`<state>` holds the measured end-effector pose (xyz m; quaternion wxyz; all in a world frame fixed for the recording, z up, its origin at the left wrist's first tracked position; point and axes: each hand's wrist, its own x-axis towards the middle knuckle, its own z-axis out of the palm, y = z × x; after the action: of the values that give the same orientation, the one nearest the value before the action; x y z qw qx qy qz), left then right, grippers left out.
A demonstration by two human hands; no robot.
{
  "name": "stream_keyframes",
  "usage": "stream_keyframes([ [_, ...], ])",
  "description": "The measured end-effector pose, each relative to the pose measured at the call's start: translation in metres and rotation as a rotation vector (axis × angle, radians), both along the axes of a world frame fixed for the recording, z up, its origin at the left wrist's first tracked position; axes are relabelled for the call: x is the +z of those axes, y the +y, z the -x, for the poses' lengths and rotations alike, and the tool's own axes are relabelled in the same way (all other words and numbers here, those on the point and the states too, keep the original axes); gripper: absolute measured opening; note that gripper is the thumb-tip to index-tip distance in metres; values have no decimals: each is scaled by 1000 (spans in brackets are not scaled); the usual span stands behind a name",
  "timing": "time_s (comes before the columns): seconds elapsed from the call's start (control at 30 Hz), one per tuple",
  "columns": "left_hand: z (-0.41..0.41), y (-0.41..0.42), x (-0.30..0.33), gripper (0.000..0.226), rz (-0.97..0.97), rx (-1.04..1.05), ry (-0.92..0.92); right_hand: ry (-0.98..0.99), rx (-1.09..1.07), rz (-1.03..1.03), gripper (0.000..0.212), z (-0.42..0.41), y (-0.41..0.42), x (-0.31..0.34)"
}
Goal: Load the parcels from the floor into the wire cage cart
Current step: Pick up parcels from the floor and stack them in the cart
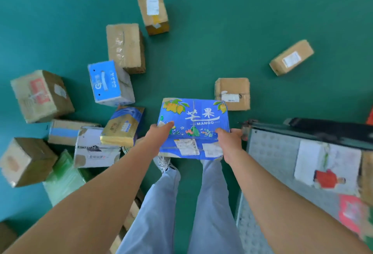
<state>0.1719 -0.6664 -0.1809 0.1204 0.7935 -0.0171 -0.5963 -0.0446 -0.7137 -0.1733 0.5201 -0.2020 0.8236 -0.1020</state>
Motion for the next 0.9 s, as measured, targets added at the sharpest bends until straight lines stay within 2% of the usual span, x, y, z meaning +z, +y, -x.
stream_keyframes([
  [0.1,27,15,45,81,-11,-134,0,4,-108,-48,49,36,36,40],
  [0.2,62,32,92,56,26,-241,23,12,-181,-64,29,76,73,82],
  [0.23,77,37,108,55,37,-263,40,9,-209,-56,25,91,85,93],
  [0.3,106,48,136,66,41,-322,58,6,-256,-55,32,122,107,115],
  [0.47,187,74,187,60,140,-371,95,-43,-409,-10,68,203,172,168],
  [0.57,243,91,216,58,205,-488,72,-70,-515,54,70,254,215,193],
  [0.63,291,106,235,61,258,-567,79,-28,-574,89,79,293,250,210],
  [0.8,392,137,264,87,350,-740,124,96,-654,150,74,370,316,240],
  [0.9,450,161,273,83,390,-855,166,138,-705,145,77,417,355,253],
])
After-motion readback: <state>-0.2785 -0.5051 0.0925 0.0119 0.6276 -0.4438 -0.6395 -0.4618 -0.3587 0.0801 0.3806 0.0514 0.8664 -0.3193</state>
